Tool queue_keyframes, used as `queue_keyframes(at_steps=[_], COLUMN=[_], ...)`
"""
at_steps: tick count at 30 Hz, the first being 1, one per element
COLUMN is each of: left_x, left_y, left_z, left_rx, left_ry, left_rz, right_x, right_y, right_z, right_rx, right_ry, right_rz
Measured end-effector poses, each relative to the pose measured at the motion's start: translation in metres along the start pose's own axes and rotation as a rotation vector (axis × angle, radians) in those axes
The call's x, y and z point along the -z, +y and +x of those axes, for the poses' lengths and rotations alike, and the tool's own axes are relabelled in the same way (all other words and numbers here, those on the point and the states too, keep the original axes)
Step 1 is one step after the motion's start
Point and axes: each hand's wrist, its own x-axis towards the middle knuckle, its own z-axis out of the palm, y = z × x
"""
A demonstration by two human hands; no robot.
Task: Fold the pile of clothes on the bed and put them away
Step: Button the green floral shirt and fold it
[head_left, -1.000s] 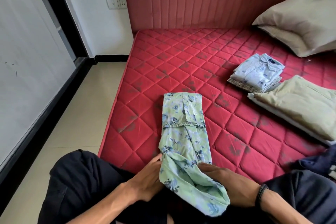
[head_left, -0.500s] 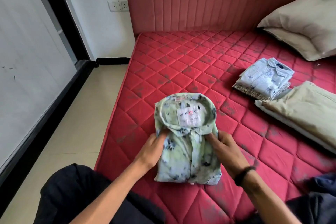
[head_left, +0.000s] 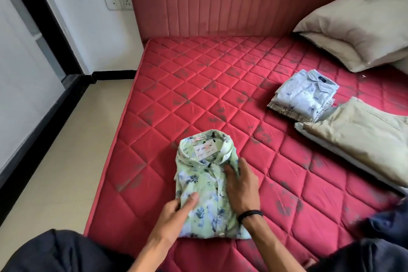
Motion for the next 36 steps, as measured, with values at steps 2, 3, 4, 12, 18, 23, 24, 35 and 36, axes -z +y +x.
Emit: queue_keyframes(at_steps=[2, 3, 4, 12, 18, 23, 24, 35, 36], left_x=[0.003, 0.004, 0.001, -0.022, -0.001, -0.029, -0.036, -0.012, -0.007], left_y=[0.001, -0.002, 0.002, 0.013, 0.008, 0.027, 0.029, 0.012, 0.018], left_z=[0.002, 0.002, 0.001, -0.031, -0.017, 0.003, 0.001, -0.037, -0.029], left_rx=[0.009, 0.003, 0.003, 0.087, -0.091, 0.08, 0.11, -0.019, -0.049], left_ry=[0.077, 0.094, 0.116, 0.402, 0.569, 0.372, 0.341, 0.484, 0.49], left_rz=[0.122, 0.182, 0.234, 0.733, 0.648, 0.59, 0.617, 0.486, 0.468], right_x=[-0.008, -0.012, -0.014, -0.018, -0.009, -0.002, 0.0, 0.045, 0.045], right_y=[0.012, 0.017, 0.02, 0.024, 0.012, 0.002, 0.003, 0.012, 0.009], right_z=[-0.001, -0.004, -0.004, -0.011, -0.007, 0.003, 0.006, -0.034, -0.037], right_rx=[-0.086, -0.121, -0.136, -0.059, -0.251, -0.481, -0.509, -0.268, -0.145], right_ry=[-0.005, -0.007, 0.005, 0.047, -0.044, -0.256, -0.27, -0.196, -0.128], right_rz=[-0.069, -0.093, -0.111, -0.375, -0.183, -0.129, -0.075, -0.185, -0.271])
